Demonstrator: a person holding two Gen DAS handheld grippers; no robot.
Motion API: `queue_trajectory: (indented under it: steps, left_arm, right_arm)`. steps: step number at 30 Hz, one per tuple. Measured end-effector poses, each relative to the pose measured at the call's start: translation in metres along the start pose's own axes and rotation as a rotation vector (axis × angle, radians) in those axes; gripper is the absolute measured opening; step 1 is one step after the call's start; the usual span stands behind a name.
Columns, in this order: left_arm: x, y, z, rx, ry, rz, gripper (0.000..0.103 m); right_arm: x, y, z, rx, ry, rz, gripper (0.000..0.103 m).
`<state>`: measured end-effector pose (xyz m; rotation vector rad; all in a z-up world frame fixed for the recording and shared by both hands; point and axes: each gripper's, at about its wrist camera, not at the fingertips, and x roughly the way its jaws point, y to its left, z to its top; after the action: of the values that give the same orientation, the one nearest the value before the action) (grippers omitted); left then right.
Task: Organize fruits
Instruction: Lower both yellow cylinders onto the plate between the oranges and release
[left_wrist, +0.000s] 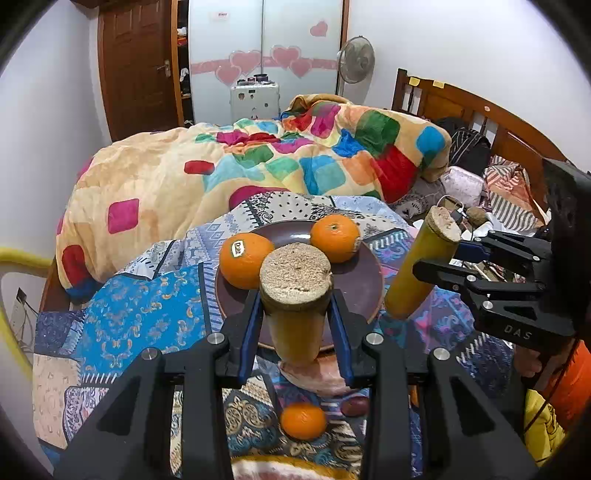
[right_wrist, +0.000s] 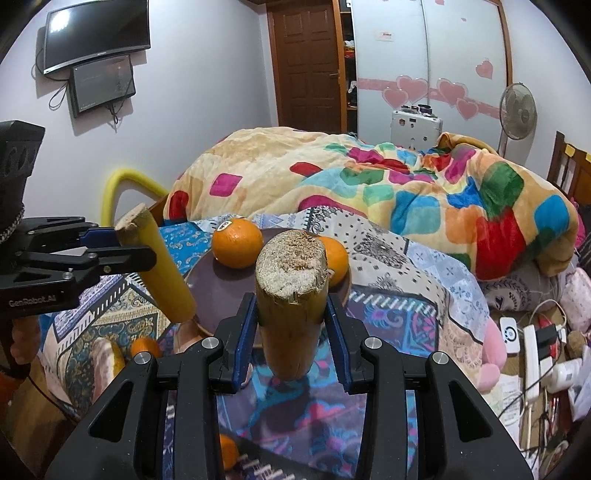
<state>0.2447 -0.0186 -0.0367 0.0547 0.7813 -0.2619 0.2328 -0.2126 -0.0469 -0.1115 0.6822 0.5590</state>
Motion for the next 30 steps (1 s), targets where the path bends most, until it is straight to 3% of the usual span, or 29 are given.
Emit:
queue_trajectory:
  steps: [22, 30]
  left_arm:
    - [0.075, 0.02, 0.037, -0.034, 0.063, -0.035, 0.036]
    - [0.063, 0.028, 0.042, -0.046, 0.021, -0.022, 0.042]
  right_arm:
    - [0.048, 0.008, 0.021, -0.024, 0.008, 0.022, 0.034]
    - [0.053, 0.01, 0.024, -0.025, 0.016, 0.01, 0.034]
